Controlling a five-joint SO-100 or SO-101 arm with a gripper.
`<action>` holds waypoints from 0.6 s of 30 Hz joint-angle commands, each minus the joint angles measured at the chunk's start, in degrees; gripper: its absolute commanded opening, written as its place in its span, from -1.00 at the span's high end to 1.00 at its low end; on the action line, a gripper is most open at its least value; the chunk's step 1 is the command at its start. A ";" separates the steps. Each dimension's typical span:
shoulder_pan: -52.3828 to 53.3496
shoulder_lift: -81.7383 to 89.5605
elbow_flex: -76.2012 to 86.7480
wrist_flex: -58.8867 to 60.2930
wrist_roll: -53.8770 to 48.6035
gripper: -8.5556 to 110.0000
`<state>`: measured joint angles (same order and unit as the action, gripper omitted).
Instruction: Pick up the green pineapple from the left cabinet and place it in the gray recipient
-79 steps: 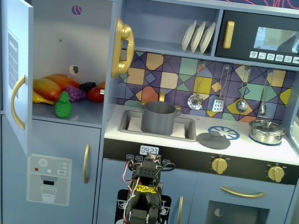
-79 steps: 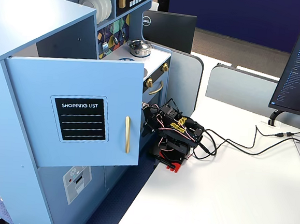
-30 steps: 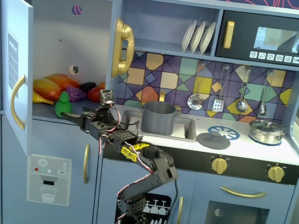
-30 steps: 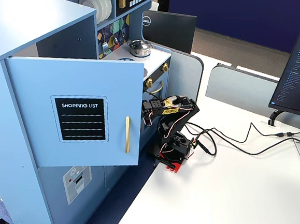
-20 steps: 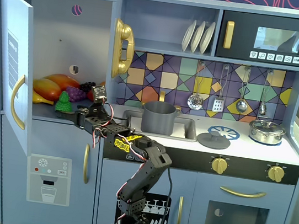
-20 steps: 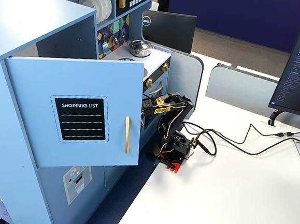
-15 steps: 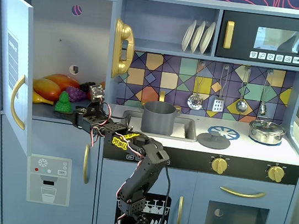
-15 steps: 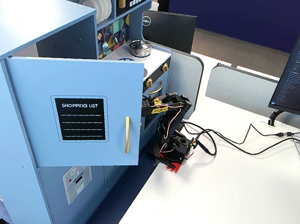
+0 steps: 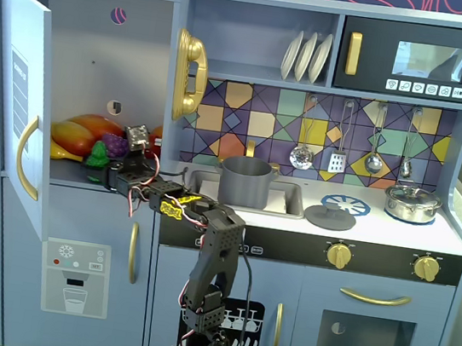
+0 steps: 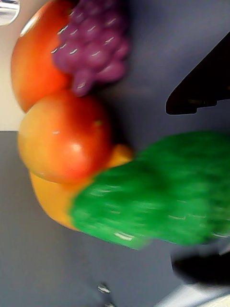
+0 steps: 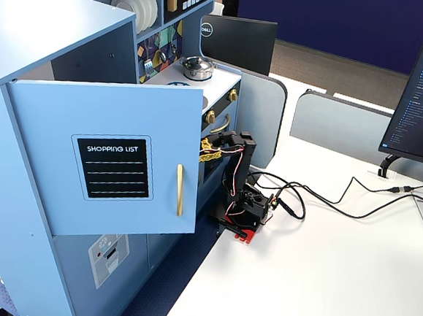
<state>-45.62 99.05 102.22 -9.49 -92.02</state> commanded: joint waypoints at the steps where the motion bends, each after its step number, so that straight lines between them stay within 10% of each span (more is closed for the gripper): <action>1: -1.58 -0.35 -6.06 -2.20 -1.67 0.86; 18: -5.19 52.29 25.49 -16.35 -5.27 0.86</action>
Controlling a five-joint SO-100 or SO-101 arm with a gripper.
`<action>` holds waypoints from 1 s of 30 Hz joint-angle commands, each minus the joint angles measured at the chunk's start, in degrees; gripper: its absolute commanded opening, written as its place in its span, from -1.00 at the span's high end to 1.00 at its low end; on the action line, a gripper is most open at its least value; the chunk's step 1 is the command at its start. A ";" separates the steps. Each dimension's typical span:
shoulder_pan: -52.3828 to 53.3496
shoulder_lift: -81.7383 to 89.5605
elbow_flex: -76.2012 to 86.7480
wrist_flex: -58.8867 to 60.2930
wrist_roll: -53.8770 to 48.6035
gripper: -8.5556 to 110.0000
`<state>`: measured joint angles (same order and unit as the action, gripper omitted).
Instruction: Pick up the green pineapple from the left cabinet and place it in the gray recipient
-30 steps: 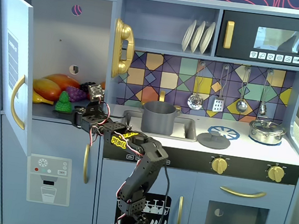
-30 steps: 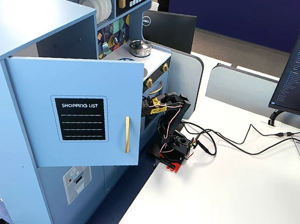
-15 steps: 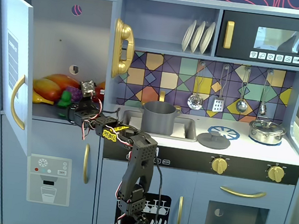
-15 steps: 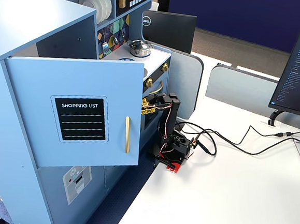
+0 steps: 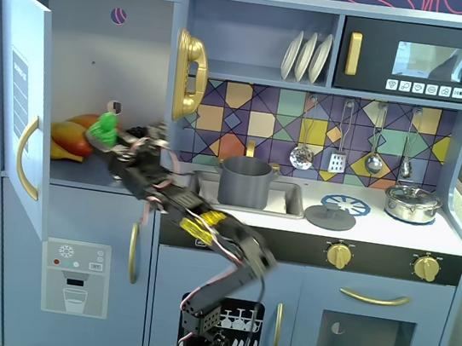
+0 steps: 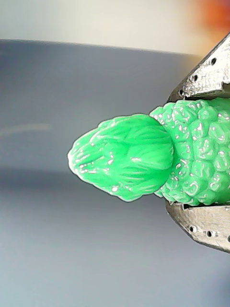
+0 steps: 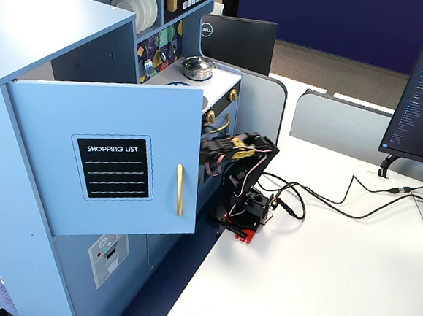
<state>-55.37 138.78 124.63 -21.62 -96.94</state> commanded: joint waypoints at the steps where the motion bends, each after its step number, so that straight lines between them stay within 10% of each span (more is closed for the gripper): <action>1: 6.68 14.41 3.52 -4.39 -0.35 0.86; 18: 49.22 17.75 -5.19 10.11 11.60 0.86; 30: 56.78 1.85 -14.24 33.93 6.50 0.86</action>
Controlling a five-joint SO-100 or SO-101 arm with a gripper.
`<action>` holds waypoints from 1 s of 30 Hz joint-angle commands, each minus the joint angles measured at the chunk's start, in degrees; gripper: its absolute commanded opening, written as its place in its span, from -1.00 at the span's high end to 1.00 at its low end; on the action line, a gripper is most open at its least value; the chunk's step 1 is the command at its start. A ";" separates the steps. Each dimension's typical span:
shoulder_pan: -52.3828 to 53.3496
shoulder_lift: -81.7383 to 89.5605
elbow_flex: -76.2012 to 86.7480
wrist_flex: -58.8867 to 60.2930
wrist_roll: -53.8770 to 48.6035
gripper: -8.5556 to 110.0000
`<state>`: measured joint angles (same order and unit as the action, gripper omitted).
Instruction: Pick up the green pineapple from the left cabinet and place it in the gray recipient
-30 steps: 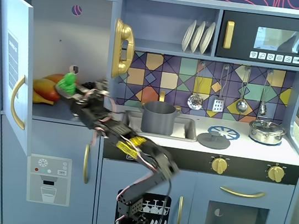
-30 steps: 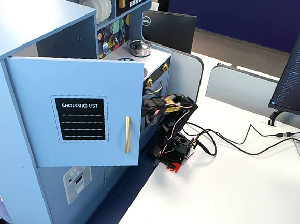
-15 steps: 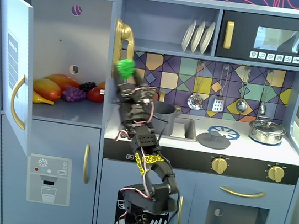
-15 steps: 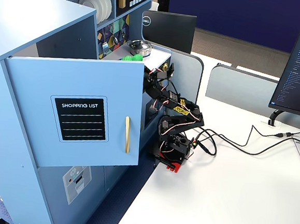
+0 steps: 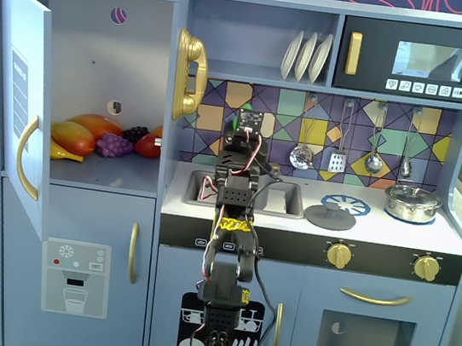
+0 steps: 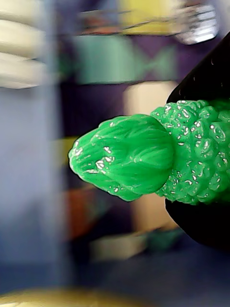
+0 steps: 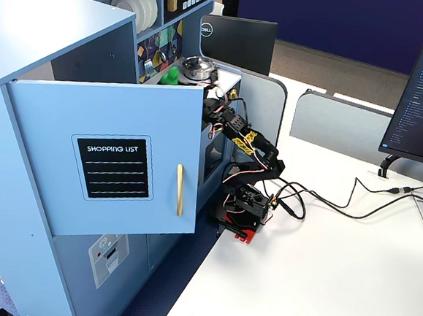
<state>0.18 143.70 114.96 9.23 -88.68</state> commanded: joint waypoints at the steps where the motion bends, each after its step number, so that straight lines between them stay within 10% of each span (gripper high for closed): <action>1: 1.23 -4.22 -4.66 3.60 -2.46 0.86; 22: 5.54 -13.10 -14.24 6.06 1.23 0.39; 30: 4.57 13.97 -3.08 40.78 1.93 0.51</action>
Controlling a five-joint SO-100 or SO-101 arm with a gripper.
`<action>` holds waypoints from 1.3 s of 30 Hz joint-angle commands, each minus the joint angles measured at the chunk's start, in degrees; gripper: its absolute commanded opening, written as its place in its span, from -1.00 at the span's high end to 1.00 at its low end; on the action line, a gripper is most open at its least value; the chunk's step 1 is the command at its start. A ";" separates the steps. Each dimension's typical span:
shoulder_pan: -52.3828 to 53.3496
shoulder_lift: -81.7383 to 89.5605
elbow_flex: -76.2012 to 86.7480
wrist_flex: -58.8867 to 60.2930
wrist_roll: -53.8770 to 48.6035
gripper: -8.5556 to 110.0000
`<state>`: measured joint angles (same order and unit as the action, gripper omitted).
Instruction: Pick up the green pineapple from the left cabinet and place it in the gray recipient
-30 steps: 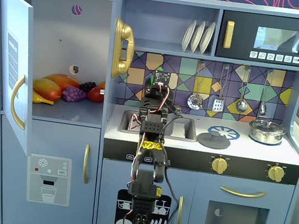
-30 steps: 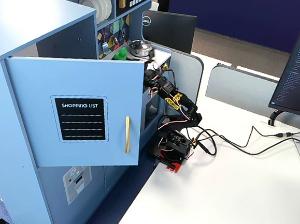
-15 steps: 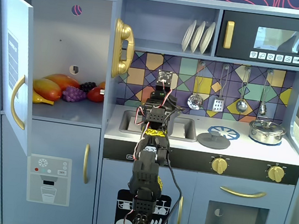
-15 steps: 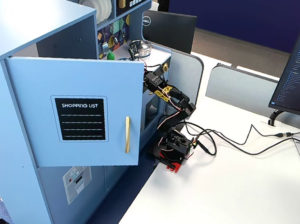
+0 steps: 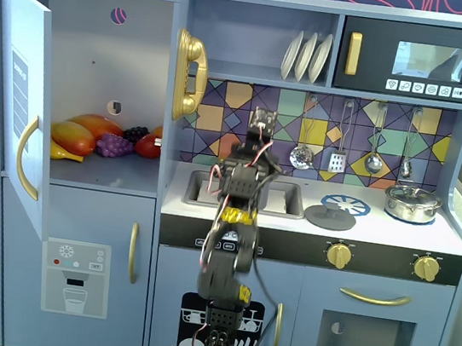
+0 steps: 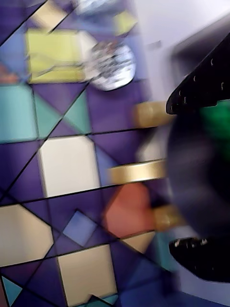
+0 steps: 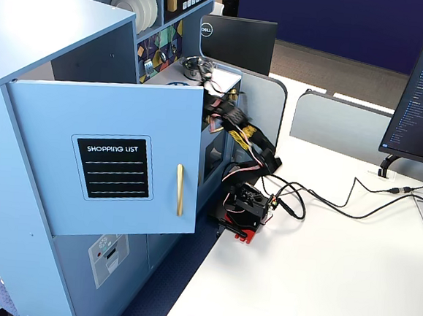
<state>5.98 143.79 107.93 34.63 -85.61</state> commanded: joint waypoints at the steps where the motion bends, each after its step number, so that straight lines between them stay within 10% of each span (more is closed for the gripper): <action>1: -2.11 17.31 6.06 20.13 -2.55 0.54; 7: -4.39 28.92 20.30 38.50 -4.66 0.77; 18: -7.03 38.23 58.10 23.64 -3.96 0.86; 32: -5.63 38.32 64.07 13.71 -6.42 0.86; 39: -4.83 38.32 64.07 32.61 -5.98 0.86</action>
<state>-0.18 182.29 172.27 56.07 -90.70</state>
